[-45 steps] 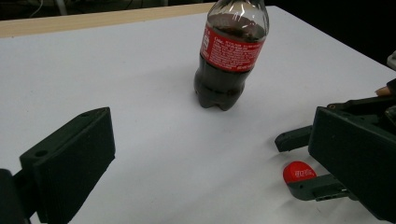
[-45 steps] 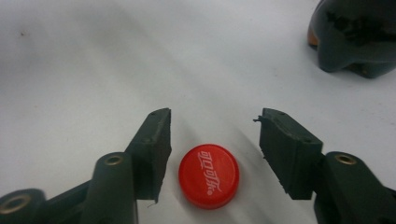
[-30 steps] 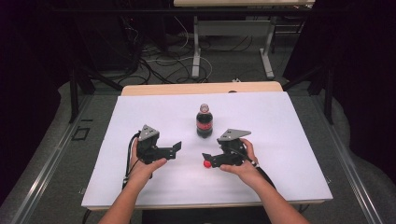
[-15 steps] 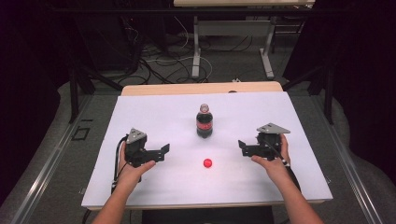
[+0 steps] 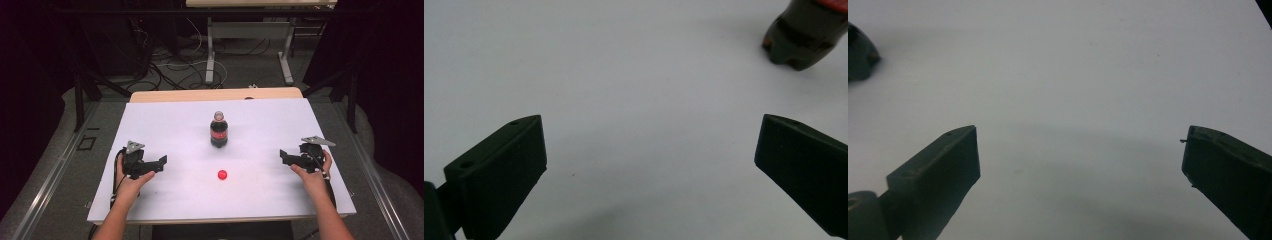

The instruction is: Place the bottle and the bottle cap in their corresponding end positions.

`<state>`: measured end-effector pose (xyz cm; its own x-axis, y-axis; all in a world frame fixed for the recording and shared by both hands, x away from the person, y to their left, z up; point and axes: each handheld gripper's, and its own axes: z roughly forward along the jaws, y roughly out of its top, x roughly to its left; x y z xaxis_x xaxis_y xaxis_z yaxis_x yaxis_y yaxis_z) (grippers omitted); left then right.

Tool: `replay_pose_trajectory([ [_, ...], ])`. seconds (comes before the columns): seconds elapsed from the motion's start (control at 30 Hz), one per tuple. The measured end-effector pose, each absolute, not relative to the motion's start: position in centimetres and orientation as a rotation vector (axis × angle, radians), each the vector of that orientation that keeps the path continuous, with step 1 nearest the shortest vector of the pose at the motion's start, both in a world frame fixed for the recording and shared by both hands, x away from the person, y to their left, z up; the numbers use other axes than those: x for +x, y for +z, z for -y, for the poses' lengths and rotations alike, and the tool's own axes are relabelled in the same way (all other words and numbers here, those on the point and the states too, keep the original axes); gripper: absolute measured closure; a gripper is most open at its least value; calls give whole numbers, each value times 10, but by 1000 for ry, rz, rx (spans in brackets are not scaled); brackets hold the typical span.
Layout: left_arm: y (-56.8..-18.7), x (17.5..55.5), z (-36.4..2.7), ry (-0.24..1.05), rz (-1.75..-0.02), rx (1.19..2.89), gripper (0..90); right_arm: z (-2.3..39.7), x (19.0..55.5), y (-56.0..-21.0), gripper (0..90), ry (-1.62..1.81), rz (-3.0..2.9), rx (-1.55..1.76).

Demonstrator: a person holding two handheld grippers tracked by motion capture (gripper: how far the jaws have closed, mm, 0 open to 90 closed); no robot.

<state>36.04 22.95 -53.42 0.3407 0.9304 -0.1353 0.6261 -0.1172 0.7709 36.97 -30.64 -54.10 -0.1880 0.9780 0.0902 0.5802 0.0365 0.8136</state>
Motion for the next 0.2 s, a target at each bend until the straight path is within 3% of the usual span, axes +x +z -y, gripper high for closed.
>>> replay_pose_trajectory([
  [0.2, -542, 365, -238, 497, -1419, 1833, 5, 315, 371, -548, 0, 993, -1799, 1597],
])
